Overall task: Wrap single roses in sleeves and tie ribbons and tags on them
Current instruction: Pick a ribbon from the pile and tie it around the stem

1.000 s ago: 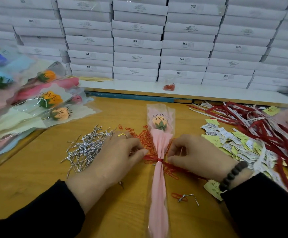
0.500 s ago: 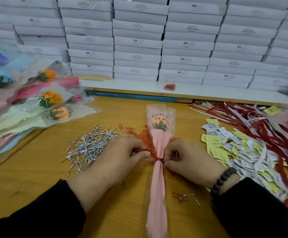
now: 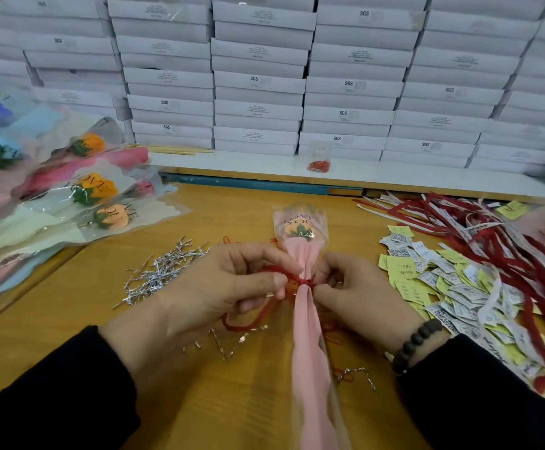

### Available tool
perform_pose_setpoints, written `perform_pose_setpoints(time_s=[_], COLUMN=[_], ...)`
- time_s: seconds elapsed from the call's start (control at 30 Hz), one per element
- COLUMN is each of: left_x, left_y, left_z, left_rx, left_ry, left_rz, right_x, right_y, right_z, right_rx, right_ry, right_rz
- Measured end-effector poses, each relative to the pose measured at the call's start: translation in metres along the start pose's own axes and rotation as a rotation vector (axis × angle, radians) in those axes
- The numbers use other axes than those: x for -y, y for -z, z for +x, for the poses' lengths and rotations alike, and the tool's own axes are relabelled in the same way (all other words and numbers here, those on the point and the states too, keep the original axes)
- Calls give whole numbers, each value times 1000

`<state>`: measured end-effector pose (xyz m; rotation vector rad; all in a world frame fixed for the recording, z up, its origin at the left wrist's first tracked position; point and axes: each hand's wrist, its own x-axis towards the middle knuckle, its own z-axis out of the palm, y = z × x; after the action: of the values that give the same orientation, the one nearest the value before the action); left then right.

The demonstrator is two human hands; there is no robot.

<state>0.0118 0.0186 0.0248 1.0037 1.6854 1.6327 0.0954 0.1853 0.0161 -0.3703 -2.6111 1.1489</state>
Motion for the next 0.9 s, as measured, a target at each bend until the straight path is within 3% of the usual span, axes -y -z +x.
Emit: perform_pose_setpoints(time_s=[0.1, 0.33, 0.43, 0.57, 0.67, 0.77, 0.9], left_x=[-3, 12, 17, 21, 23, 25, 28], left_y=[0, -3, -3, -3, -4, -10, -19], left_z=[-1, 6, 9, 13, 14, 17, 19], left_rx=[21, -292, -389, -502, -580, -654, -522], left_ry=[25, 54, 33, -35, -103, -149, -139], left_rz=[178, 872, 986, 1049, 988, 630, 214], right_x=[0, 0, 0, 2, 3, 3, 2], right_y=[0, 2, -4, -14, -17, -21, -22], right_z=[0, 1, -2, -4, -5, -7, -6], right_rx=[-8, -5, 32, 63, 91, 115, 109], right_ry=[-20, -26, 10, 75, 115, 131, 114], right_rz=[14, 167, 202, 53, 3, 19, 37])
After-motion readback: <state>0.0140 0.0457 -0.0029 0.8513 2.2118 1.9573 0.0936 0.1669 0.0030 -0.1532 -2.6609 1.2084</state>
